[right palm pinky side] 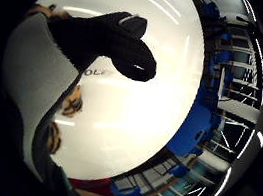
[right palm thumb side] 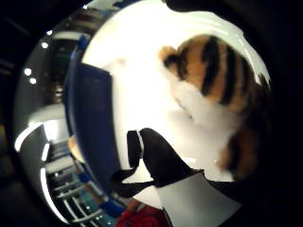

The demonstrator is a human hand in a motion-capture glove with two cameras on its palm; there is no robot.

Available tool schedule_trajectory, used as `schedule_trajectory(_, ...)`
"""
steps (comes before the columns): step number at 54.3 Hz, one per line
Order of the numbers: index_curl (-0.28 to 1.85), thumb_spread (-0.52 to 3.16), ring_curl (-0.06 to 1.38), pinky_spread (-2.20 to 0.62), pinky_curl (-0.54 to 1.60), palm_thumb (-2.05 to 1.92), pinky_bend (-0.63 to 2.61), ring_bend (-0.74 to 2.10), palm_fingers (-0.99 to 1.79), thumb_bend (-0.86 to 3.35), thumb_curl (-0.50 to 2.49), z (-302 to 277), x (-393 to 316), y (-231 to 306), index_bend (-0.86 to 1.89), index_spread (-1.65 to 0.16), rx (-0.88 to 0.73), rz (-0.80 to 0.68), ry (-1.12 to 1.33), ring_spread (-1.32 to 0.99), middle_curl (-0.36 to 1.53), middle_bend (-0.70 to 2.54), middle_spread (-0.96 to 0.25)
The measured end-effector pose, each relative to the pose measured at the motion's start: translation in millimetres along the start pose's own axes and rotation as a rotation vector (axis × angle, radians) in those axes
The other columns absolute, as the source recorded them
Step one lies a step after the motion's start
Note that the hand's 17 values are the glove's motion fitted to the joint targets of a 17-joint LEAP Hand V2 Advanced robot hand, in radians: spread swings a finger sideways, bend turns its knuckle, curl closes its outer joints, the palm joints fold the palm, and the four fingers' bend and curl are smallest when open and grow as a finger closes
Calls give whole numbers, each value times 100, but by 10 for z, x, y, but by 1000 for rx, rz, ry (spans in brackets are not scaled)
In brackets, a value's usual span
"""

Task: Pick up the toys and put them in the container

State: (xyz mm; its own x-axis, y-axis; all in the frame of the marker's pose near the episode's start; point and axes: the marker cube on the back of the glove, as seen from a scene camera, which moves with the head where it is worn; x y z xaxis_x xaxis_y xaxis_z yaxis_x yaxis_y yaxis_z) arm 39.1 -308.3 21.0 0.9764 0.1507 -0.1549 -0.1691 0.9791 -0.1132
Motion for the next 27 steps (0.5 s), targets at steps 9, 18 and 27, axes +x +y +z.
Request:
schedule_trajectory(9, 23, 107, 42, 3, 41, 2, 111, 48, 25, -1, 25, 203, 46, -111, 19, -41, -16, -16, -31, -13, 31, 19, -13)
schedule_trajectory(18, 24, 122, 46, -22, 39, 18, 107, 73, 71, 6, 30, 297, 30, -94, 14, -46, 133, -55, 26, -33, 35, 28, -26)
schedule_trajectory(27, 21, 123, 52, -40, 39, 39, 109, 93, 100, 14, 39, 337, -27, -81, 12, -45, 210, -82, 12, -43, 38, 32, -37)
